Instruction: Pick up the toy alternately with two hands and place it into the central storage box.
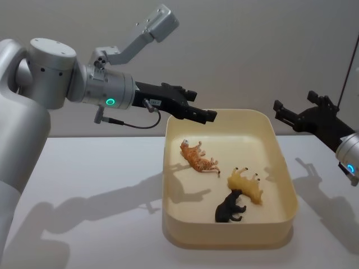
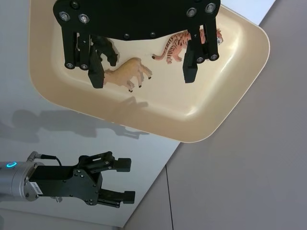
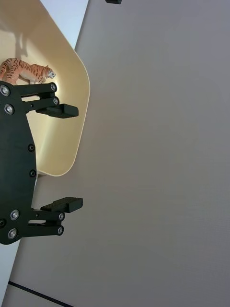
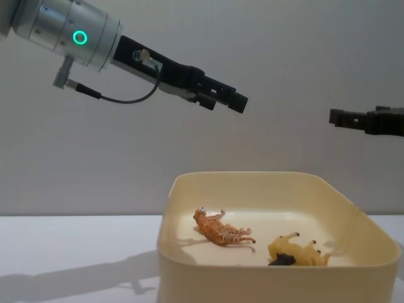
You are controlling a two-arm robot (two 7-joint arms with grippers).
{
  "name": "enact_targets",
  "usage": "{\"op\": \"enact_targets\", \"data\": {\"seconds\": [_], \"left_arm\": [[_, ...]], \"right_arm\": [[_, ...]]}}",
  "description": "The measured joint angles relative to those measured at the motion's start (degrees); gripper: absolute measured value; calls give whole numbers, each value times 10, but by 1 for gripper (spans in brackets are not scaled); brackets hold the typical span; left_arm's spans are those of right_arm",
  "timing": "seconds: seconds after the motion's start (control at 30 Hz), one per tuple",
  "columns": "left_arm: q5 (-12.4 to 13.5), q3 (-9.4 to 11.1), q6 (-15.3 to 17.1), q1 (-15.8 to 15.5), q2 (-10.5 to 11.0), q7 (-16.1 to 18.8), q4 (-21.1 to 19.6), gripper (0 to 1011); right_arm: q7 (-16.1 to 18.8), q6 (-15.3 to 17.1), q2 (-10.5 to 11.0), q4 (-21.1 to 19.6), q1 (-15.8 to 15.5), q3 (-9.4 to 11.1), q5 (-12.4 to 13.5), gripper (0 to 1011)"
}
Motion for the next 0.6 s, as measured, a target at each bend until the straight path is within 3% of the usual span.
{"op": "enact_targets", "data": {"seconds": [0.6], "left_arm": [[3,1,1,-2,0,-6,2,1002]], "right_arm": [[0,0,0,0,0,0,0,1001]]}}
